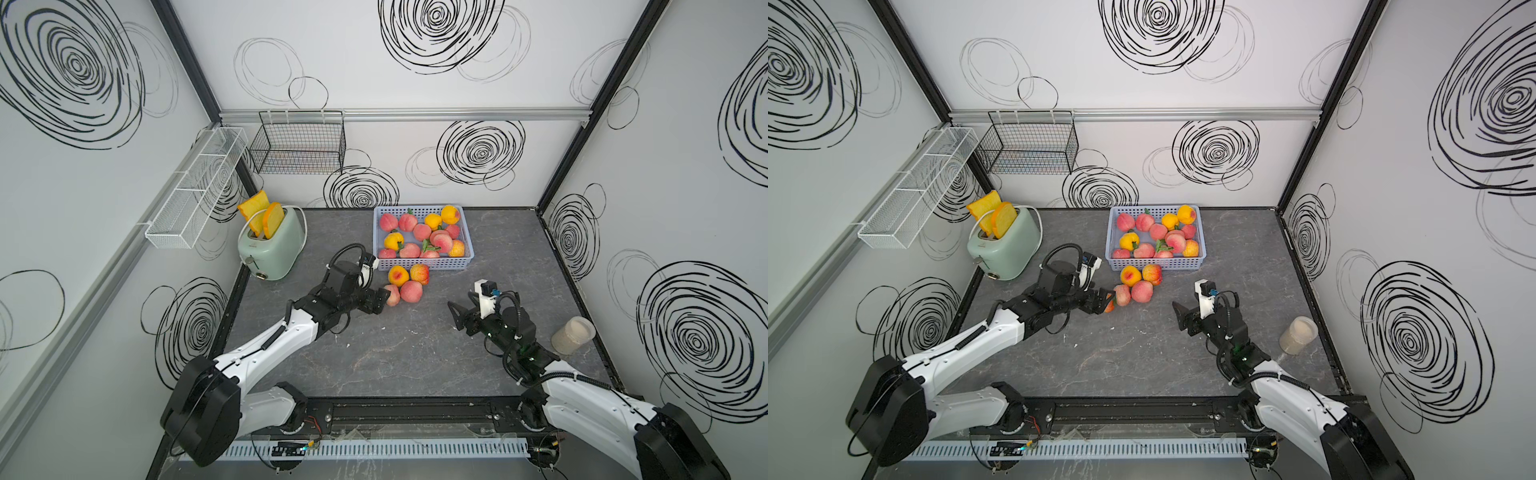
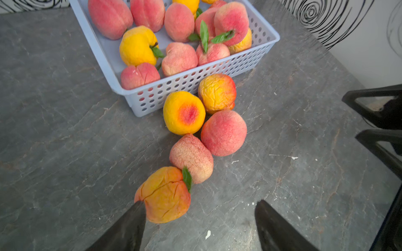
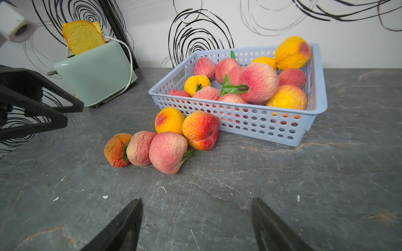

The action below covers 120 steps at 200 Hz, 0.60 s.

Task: Put the peaches into the basket
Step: Pick up the peach from the center of the board.

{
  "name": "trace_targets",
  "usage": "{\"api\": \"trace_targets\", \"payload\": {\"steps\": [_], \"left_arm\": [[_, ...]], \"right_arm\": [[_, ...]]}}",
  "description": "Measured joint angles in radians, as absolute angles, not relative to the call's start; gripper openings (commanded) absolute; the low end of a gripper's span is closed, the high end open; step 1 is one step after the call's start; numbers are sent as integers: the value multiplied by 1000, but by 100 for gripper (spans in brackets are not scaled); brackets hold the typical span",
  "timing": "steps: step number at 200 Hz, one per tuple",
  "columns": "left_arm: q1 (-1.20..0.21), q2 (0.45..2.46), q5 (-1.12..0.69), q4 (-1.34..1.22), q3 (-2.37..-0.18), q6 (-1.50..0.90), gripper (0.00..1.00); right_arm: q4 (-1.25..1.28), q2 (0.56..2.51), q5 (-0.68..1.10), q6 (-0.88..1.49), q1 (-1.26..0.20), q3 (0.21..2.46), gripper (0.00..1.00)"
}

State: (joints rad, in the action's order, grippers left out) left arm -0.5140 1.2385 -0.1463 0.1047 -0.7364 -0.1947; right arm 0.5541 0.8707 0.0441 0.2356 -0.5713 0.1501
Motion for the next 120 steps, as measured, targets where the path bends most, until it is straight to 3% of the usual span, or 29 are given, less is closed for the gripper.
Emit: {"api": "trace_targets", "payload": {"steps": [51, 120], "left_arm": [[-514, 1293, -110, 104, -705, -237, 88], [-466, 1419, -60, 100, -706, -287, 87]], "right_arm": [[566, 874, 44, 224, -601, 151, 80], [573, 878, 40, 216, -607, 157, 80]]}}
